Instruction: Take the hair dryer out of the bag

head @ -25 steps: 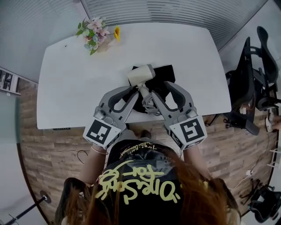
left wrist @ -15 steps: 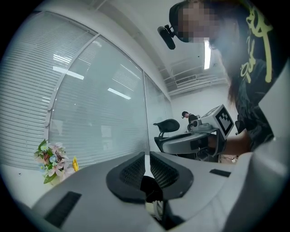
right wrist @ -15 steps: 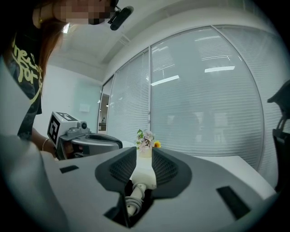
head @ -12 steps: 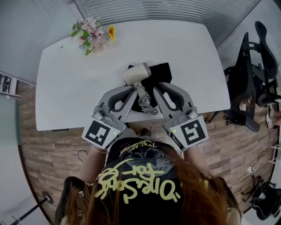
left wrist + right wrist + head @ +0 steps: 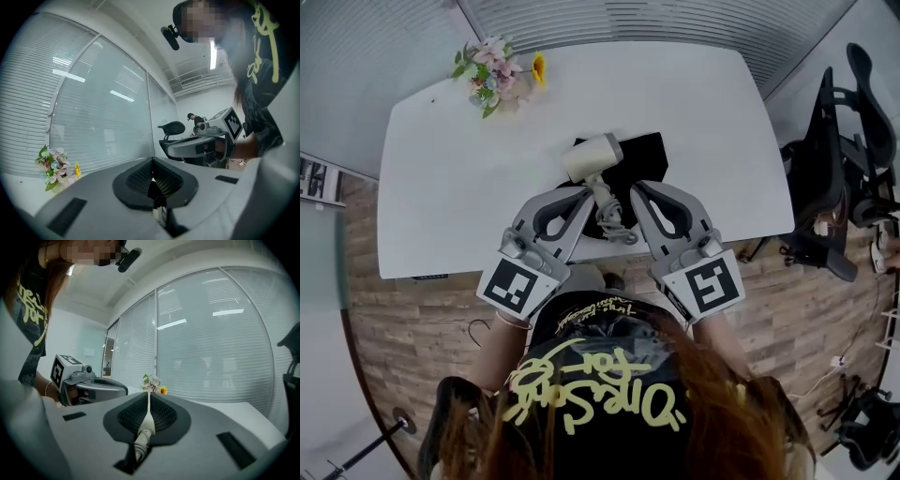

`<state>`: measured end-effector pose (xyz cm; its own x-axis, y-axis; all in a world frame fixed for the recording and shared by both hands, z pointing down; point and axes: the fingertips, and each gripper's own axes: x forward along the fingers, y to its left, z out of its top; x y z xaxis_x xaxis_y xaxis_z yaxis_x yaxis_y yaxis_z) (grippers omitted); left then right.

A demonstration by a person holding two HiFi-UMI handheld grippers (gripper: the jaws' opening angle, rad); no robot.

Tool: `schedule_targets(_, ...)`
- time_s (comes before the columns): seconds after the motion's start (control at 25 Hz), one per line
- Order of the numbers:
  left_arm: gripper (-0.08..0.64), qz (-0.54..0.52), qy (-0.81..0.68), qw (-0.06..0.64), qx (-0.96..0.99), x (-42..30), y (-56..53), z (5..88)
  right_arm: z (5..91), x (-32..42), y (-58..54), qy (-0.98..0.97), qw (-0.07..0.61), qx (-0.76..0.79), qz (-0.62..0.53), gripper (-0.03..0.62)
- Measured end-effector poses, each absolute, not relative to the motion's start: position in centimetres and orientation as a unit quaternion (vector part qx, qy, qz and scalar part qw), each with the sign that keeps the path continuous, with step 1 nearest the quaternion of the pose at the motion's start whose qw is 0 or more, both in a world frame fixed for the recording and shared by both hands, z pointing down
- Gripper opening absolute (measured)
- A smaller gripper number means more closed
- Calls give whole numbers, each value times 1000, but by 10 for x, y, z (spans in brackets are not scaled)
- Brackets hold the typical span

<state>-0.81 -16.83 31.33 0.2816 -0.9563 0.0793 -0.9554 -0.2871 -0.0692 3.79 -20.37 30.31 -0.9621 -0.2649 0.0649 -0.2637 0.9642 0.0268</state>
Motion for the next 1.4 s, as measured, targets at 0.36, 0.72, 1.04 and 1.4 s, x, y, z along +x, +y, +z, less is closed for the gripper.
schedule_targets(0.36, -6, -50, 599, 6, -799, -8, -172, 310, 303, 40, -210, -990, 29, 138, -8, 3)
schedule_targets(0.72, -6, -54, 600, 8, -799, -9, -171, 309, 300, 35, -199, -991, 29, 124, -37, 3)
schedule_targets(1.04, -6, -57, 600, 9, -798, -10, -171, 308, 299, 34, -197, -992, 33, 118, -43, 2)
schedule_targets(1.4, -6, -55, 602, 5, -797, -11, -170, 309, 301, 37, -196, -992, 37, 116, -43, 2)
